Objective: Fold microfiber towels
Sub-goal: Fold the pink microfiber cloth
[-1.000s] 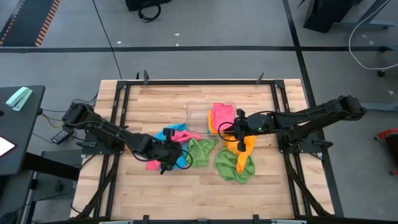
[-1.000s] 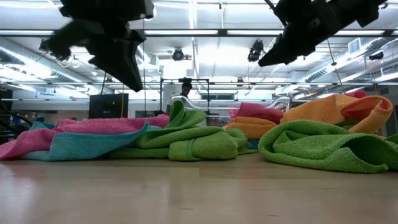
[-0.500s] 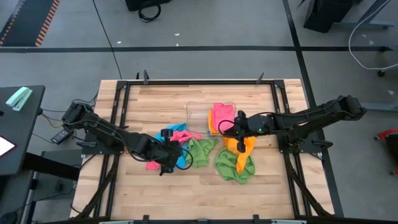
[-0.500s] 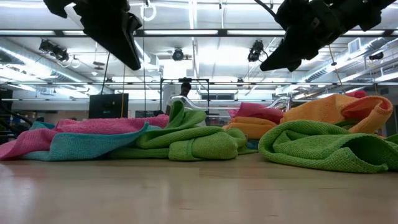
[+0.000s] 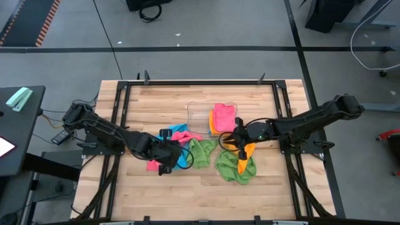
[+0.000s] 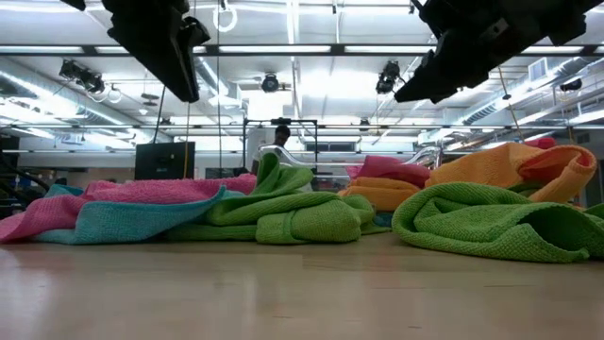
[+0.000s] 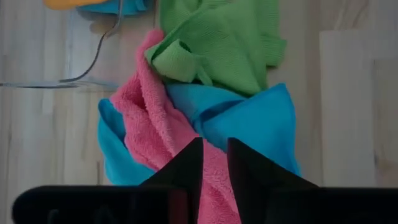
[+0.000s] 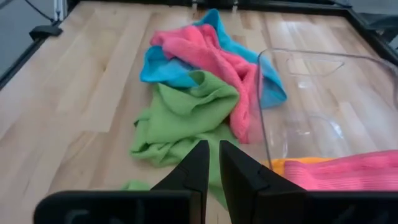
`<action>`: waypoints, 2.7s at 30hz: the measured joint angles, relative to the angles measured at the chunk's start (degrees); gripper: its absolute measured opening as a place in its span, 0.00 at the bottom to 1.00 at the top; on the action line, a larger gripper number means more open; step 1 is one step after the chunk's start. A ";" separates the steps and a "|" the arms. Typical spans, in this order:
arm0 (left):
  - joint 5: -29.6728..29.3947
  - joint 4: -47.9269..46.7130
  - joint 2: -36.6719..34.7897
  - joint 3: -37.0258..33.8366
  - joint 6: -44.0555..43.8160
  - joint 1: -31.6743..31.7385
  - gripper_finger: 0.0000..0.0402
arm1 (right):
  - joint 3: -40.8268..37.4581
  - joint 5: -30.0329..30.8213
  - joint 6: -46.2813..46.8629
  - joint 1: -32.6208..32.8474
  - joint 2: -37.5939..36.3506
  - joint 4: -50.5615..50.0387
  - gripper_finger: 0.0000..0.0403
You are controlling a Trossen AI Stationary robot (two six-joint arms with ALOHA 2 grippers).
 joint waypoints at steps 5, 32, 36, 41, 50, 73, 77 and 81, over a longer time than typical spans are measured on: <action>1.85 -2.73 0.02 0.05 -2.36 1.35 0.26 | 0.00 0.00 -0.43 -0.02 4.14 3.65 0.12; 5.96 -3.25 0.02 -17.85 -13.75 7.44 0.25 | 0.02 0.00 -2.16 3.72 3.36 4.97 0.12; 6.00 -3.06 0.02 -17.85 -12.27 8.74 0.23 | 0.02 0.00 -2.16 3.72 3.36 4.96 0.12; 5.96 -0.76 0.02 -17.85 -10.43 10.27 0.20 | 0.02 0.00 -2.18 3.72 3.36 4.96 0.12; 9.74 8.69 0.02 -21.02 -5.59 12.72 0.17 | 0.02 0.00 -2.14 3.72 3.35 4.94 0.12; 1.19 -14.03 0.02 -8.09 -2.80 13.32 0.04 | 0.02 0.00 4.66 3.72 3.35 4.94 0.12; -0.30 -20.13 0.02 -5.24 -2.93 13.27 0.02 | 0.02 0.00 8.15 3.70 3.35 4.92 0.12; -4.52 -25.33 0.02 -1.14 -3.16 12.31 0.02 | 0.02 0.00 8.64 3.72 3.35 4.97 0.12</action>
